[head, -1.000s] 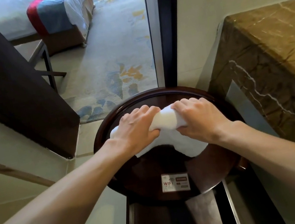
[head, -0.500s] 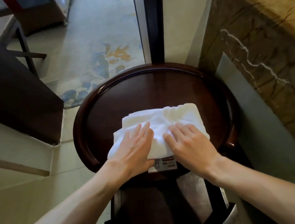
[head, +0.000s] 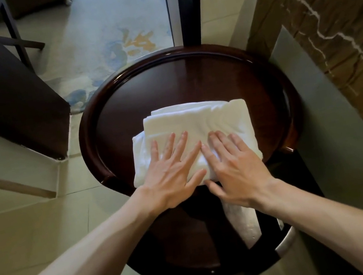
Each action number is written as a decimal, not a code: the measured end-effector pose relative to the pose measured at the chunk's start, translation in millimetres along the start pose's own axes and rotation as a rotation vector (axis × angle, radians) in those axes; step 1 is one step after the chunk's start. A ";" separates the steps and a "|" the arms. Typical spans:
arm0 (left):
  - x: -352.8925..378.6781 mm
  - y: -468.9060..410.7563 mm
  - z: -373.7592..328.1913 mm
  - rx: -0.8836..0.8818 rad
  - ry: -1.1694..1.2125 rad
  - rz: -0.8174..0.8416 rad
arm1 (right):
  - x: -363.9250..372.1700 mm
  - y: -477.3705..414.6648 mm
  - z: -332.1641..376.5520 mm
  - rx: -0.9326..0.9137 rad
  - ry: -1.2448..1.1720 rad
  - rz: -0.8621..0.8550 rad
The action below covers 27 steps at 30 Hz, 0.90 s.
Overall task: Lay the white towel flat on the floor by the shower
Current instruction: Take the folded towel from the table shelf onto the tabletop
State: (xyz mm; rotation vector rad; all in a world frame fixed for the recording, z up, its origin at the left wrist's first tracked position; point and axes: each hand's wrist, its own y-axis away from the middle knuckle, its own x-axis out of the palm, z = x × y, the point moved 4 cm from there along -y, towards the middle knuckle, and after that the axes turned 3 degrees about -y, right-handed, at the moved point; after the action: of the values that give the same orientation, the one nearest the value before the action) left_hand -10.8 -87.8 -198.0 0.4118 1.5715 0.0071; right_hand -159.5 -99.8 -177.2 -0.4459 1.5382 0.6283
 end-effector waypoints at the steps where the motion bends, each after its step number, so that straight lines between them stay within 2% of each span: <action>1: 0.2 -1.4 0.1 -0.002 -0.003 -0.001 | 0.7 -1.2 -1.1 -0.004 0.005 0.002; 13: 0.0 -26.3 9.8 -0.038 -0.014 -0.032 | 2.5 -24.2 -12.8 -0.014 0.044 0.001; 27: -1.2 -14.4 3.3 -0.044 0.022 -0.038 | -0.9 -13.7 -7.1 0.007 0.037 -0.026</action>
State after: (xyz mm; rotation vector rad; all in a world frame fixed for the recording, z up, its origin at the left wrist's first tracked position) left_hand -11.3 -102.3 -200.7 0.3488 1.5976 0.0168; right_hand -156.3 -114.8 -177.9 -0.4742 1.5665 0.5974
